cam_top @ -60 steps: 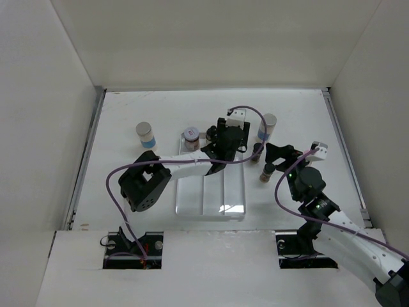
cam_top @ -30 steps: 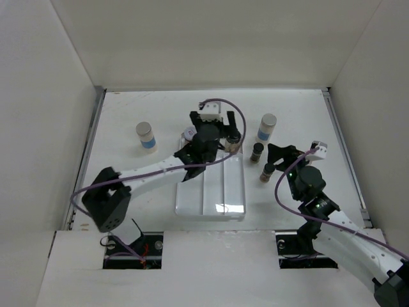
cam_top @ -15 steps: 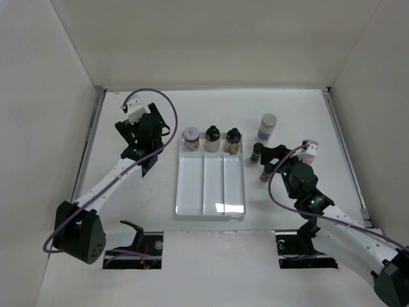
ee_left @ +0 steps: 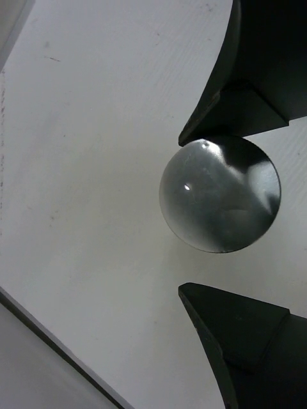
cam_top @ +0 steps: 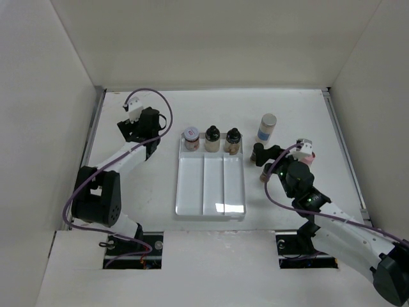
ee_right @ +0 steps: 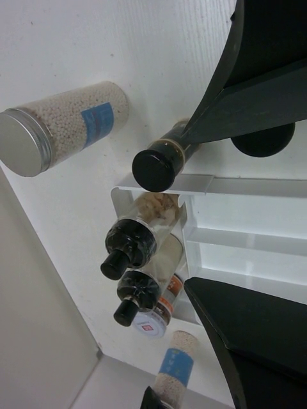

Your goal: Organize the condiment bottles

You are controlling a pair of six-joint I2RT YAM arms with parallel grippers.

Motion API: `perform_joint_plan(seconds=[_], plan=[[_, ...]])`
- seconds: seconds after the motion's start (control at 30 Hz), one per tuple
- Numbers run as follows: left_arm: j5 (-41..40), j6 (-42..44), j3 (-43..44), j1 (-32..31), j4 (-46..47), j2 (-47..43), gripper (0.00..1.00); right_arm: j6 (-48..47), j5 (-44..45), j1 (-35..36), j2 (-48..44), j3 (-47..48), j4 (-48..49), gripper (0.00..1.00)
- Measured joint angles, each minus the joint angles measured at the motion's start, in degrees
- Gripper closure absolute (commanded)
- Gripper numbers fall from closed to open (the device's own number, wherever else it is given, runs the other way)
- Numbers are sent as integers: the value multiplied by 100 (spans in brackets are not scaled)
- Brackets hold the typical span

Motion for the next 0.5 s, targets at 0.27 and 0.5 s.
perform_joint_plan(seconds=[0.27,0.5], plan=[[162,4,17,63,225,61,57,-2,-81,11,72,0,42,8],[24,76,-647,-737,-103,-1333,60,-26,-81,42,109,0,57,8]])
